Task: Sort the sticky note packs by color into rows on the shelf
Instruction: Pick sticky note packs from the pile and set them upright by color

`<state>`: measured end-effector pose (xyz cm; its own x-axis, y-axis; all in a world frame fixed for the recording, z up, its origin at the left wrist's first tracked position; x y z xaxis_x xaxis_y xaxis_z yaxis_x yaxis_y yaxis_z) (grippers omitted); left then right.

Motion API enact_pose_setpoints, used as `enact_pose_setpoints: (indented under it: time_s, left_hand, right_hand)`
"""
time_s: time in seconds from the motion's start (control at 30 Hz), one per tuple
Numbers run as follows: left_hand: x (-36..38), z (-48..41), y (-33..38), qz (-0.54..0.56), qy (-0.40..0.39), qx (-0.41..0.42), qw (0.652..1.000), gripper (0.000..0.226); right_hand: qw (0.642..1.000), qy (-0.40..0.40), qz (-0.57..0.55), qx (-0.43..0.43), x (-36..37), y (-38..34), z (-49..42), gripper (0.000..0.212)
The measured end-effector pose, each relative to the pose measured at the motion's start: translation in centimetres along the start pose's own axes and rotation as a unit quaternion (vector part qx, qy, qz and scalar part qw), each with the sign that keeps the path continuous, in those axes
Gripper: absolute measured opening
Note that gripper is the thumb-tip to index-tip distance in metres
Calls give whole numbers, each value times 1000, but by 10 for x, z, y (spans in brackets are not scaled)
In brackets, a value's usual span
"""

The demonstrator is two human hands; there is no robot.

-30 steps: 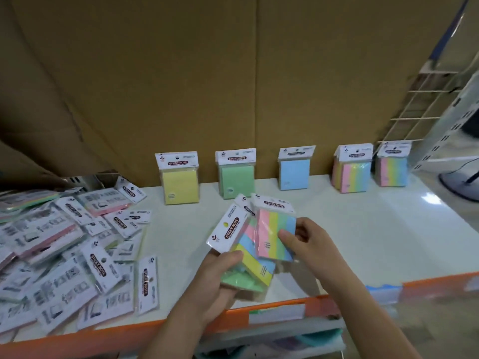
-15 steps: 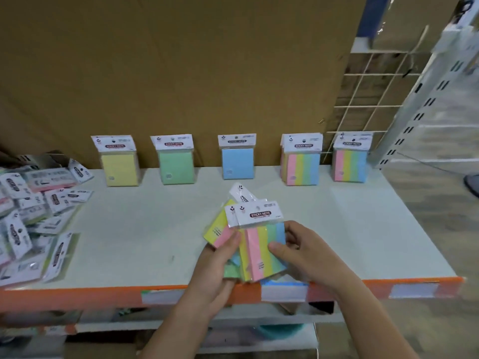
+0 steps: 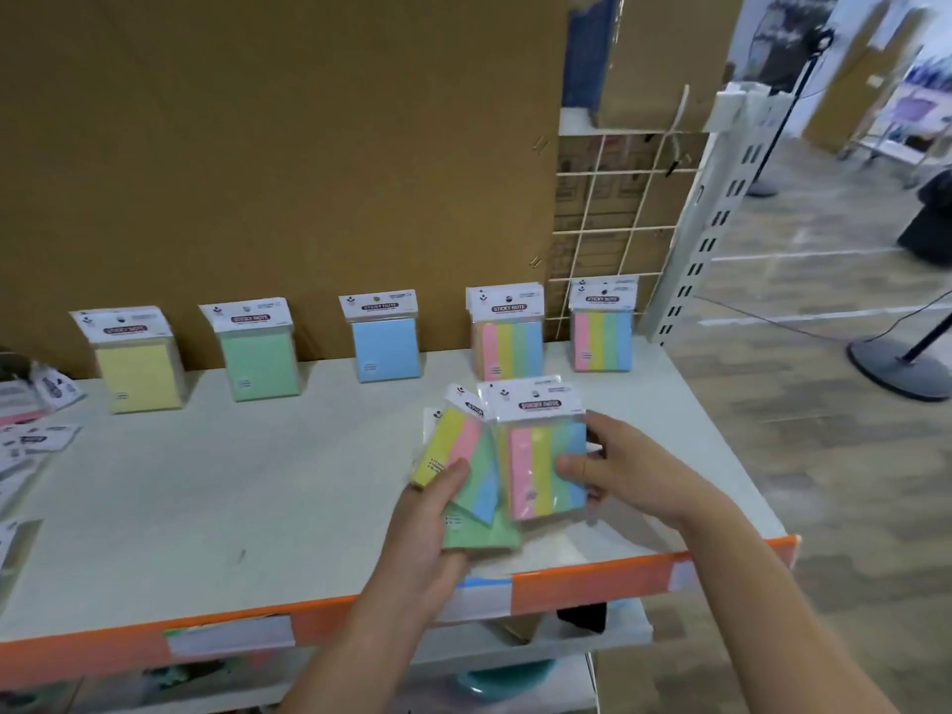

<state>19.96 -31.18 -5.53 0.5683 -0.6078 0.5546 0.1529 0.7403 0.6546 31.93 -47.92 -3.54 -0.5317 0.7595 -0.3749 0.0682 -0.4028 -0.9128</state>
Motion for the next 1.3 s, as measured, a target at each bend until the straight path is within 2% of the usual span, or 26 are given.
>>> enact_pose_setpoints:
  time_s: [0.13,0.2,0.4,0.57,0.7,0.83,0.93,1.0,1.1,1.17,1.23,1.3]
  left_hand:
    - [7,-9,-3,-2,3,16,1000,29]
    - [8,-12,-6,-25,1,22,999,30]
    - [12,-13,-16,-54,-25,13,998,43]
    - [13,-14,-18,-60,-32,18,998,36]
    - [15,-14,-19,-57,-37,20,997,35]
    - [17,-16,-23,-56,-39,23,997,31]
    - [21,-19,-25,-45,-34,30,998,34]
    - [24,-21,-26,-39,-32,34,998,36]
    - [31,-23,-27,-43,-36,48,997,41]
    - [37,-23,-27,-49,-43,57,996,50]
    - [41,-23,-29,-59,-60,58,995,55]
    - [44,-22,-32,-81,-77,52,992,59]
  right_hand:
    - [986,161,24,22,-62,20,-34,23]
    - [977,204,52,33,-87,26,-53,26]
    - [955,229,185,25,-117,22,-95,48]
    - [931,258,252,55,-117,22,-115,54]
    - [927,284,235,73,-112,28,-117,53]
    - [913,347,198,80,-105,30,-97,53]
    - [902,401,154,51,-89,24,-63,41]
    - [924,362,113,48,-68,21,-41,27]
    - [982,178,-2,61,-26,15,-7,29]
    - [993,85,-58,54,-7,10,8,19]
    - [994,83,-55,33,-5,12,10,8]
    - [991,131,-33,26,-16,18,3,9]
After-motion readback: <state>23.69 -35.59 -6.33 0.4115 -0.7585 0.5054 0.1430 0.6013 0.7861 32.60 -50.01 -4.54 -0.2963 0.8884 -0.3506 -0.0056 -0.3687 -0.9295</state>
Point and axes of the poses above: each hand's wrist, its own z-axis away from the middle knuckle, its own x-axis out of the palm, y = z × x, the point moved 5 cm from there along -z, towards the middle knuckle, and after that the axes turned 7 degrees about y, right-handed, at the moved point
